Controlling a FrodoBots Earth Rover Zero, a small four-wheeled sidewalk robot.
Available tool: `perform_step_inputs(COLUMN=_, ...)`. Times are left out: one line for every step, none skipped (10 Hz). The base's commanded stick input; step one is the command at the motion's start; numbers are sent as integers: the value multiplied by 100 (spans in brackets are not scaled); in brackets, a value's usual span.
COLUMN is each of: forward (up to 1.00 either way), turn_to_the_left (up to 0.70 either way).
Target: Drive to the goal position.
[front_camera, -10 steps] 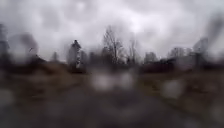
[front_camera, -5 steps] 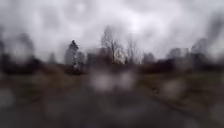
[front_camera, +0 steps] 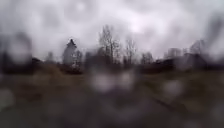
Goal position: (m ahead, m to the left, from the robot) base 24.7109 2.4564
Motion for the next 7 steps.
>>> perform_step_inputs(forward=100, turn_to_the_left=0)
perform_step_inputs(forward=100, turn_to_the_left=40)
perform_step_inputs(forward=100, turn_to_the_left=40)
perform_step_inputs(forward=100, turn_to_the_left=40)
perform_step_inputs(forward=100, turn_to_the_left=40)
perform_step_inputs(forward=100, turn_to_the_left=37)
perform_step_inputs(forward=100, turn_to_the_left=26)
